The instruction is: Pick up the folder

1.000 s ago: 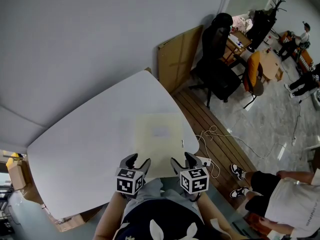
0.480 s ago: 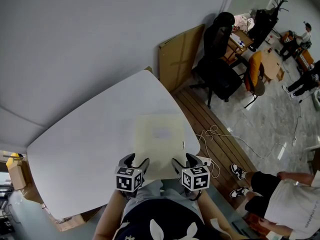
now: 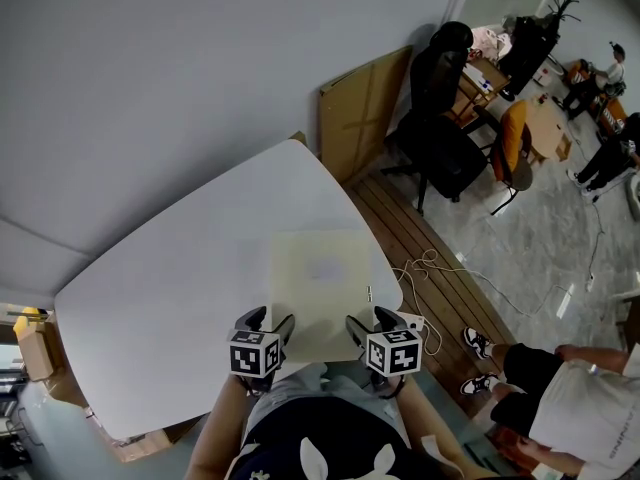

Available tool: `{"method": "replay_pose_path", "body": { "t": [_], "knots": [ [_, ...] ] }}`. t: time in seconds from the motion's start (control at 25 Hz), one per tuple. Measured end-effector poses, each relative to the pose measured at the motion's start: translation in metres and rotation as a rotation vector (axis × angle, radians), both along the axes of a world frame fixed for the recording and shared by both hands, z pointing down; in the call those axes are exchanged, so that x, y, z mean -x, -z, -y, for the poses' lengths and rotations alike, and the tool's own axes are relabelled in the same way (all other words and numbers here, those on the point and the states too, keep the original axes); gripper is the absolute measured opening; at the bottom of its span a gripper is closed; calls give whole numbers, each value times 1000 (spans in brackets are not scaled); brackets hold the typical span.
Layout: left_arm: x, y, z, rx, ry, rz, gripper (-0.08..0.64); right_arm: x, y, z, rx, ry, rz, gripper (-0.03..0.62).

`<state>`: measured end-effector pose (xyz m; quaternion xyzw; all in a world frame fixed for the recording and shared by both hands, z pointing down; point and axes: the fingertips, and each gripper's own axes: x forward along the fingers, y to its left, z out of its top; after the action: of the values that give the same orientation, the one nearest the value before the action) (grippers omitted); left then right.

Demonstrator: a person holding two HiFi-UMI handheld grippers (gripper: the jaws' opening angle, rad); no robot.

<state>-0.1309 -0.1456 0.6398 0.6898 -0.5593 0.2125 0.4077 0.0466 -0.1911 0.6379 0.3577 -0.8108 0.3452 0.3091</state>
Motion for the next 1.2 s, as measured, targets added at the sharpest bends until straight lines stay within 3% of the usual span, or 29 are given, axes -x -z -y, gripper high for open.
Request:
{"method": "replay_pose_path", "body": {
  "t": [0.72, 1.2],
  "knots": [
    [4, -26, 10, 96, -3, -130, 270, -2, -26, 13, 128, -75, 44, 270],
    [5, -40, 10, 177, 1, -250, 295, -4, -40, 13, 233, -126, 124, 273]
  ]
}}
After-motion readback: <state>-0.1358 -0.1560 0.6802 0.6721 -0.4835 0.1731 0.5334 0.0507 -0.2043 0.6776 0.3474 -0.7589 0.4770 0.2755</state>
